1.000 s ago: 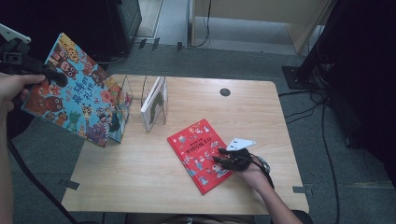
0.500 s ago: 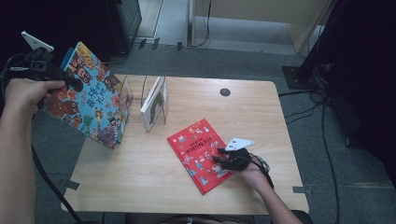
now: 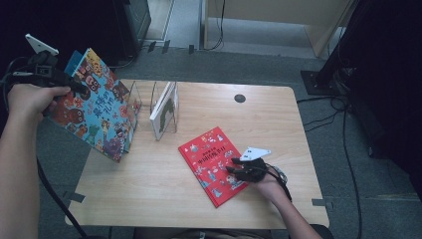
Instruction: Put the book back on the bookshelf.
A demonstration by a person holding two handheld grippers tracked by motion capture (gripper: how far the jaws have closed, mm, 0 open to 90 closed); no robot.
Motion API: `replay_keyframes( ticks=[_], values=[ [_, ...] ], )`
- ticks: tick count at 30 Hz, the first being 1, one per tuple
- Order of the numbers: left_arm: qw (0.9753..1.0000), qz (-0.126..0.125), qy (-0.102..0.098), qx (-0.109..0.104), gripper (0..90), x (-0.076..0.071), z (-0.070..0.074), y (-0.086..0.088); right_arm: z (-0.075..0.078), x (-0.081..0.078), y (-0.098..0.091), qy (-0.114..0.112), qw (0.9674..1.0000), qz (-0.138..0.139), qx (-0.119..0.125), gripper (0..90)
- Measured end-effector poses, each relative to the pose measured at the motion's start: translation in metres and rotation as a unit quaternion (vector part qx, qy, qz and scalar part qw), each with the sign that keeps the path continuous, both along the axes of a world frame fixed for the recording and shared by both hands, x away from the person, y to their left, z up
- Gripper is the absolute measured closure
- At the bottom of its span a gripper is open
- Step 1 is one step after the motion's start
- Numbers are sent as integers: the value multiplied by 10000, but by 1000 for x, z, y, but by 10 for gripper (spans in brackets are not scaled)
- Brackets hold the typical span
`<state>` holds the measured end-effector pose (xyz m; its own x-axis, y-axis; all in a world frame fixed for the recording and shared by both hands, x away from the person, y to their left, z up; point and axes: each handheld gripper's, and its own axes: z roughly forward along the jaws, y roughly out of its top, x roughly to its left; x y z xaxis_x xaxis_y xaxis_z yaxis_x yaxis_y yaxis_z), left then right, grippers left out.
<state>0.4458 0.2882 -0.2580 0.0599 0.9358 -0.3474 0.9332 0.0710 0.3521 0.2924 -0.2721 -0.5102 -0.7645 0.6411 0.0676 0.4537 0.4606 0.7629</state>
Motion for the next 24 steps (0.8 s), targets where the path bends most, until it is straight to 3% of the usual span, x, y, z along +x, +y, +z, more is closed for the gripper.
replay_keyframes(
  ticks=[6,13,24],
  values=[
    [10000,-4,60,-8,805,0,1,-1,0,0,0,-19,10000,6,-3,575],
    [9999,-62,-13,118,788,-1,3,-2,0,0,0,-14,10000,4,-7,575],
    [9998,-187,-66,26,657,-1,9,-8,0,0,0,14,10000,-1,22,568]
  ],
)
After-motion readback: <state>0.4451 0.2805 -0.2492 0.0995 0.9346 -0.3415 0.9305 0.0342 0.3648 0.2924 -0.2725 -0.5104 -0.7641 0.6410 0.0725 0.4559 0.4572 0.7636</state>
